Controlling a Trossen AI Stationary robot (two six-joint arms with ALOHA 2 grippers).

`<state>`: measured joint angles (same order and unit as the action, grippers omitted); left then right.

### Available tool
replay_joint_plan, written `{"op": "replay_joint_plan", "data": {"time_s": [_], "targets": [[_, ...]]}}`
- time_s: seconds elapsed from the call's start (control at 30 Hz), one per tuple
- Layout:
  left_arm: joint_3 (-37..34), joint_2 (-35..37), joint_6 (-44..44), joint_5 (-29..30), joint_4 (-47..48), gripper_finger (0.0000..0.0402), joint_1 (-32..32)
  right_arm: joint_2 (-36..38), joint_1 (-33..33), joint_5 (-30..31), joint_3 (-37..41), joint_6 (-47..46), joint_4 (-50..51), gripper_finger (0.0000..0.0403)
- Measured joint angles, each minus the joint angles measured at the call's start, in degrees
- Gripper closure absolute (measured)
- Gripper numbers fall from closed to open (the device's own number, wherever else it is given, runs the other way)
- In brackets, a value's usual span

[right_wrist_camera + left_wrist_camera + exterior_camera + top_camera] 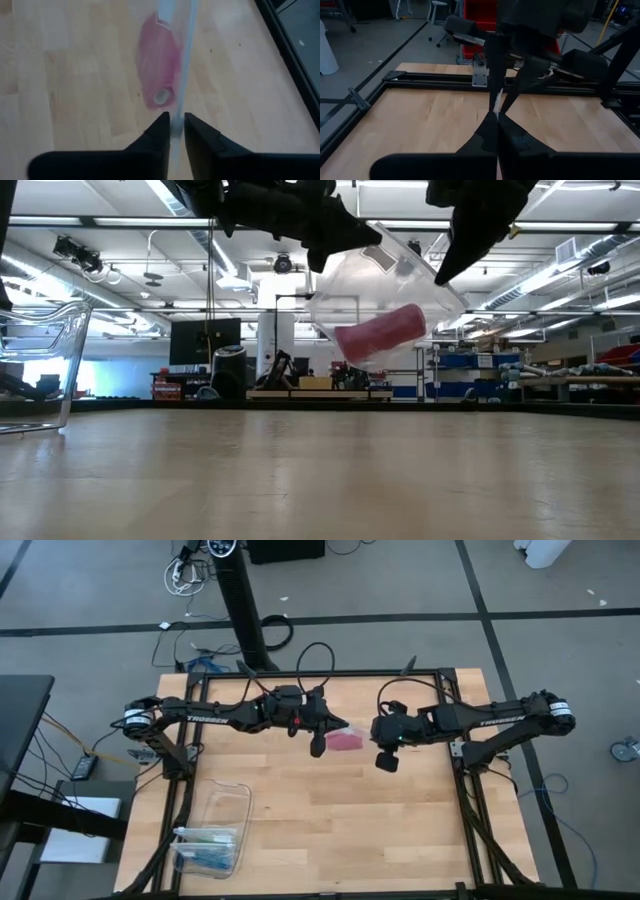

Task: Roll bandage
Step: Close the transparent zip bag

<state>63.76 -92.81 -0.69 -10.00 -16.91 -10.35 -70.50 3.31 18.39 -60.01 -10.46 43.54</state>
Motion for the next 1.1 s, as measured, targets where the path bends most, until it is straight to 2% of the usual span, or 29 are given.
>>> {"op": "replay_joint_plan", "data": {"time_s": [0.1,0.17,0.9,1.1], "targets": [[-0.01,0.00,0.00,0.00,-0.04,0.0401,0.00,0.07,0.28,0.16,0.00,0.54,0.00,0.0384],[-0.02,-0.03,0.00,0.05,-0.02,0.0401,0.00,0.08,0.52,0.61,0.00,1.07,0.10,0.0390],[-0.14,3.29,0.66,1.73,1.61,0.0401,-0.11,0.15,0.83,1.29,-0.17,-0.31,4.75,0.0386],[-0.11,3.30,1.86,1.90,4.52,0.0401,-0.13,0.14,0.83,0.86,-0.04,-0.33,4.87,0.0361]]}}
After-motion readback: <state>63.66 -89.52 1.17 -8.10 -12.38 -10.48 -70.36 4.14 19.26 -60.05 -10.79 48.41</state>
